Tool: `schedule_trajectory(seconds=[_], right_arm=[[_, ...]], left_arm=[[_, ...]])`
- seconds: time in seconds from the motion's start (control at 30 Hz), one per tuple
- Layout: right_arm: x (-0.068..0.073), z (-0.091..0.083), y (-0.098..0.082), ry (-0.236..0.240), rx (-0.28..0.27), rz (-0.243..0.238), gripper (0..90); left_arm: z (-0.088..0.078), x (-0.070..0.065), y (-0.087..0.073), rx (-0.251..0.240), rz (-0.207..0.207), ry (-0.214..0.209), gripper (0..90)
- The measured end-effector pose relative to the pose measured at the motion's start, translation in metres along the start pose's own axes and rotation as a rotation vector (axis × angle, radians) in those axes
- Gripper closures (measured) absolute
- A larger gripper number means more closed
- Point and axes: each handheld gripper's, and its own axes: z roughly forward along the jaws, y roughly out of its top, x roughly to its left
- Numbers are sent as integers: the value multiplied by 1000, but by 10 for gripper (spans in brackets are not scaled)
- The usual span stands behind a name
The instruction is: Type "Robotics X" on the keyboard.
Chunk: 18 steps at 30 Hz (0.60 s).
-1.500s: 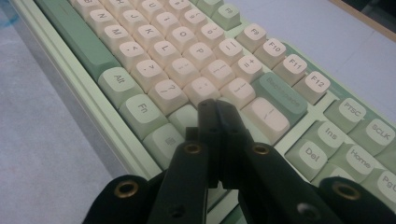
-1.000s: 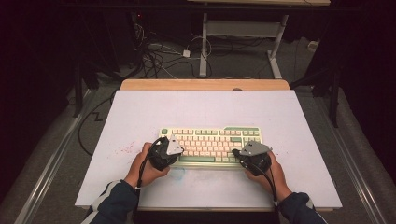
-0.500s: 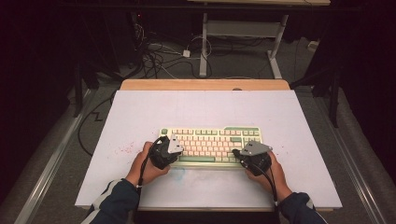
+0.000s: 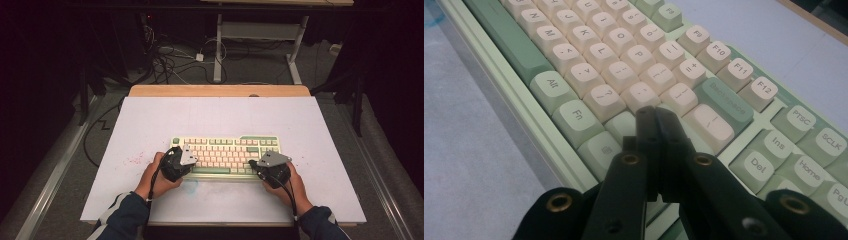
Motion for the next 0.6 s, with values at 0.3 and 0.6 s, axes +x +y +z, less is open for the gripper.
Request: schedule_trajectory(seconds=[0.3, 0.6], right_arm=[[0, 0, 0, 0, 1, 3, 900], [0, 0, 0, 3, 0, 2, 900]], left_arm=[[-2, -1, 1, -20, 8, 3, 859], [-5, 0, 3, -34, 6, -2, 855]])
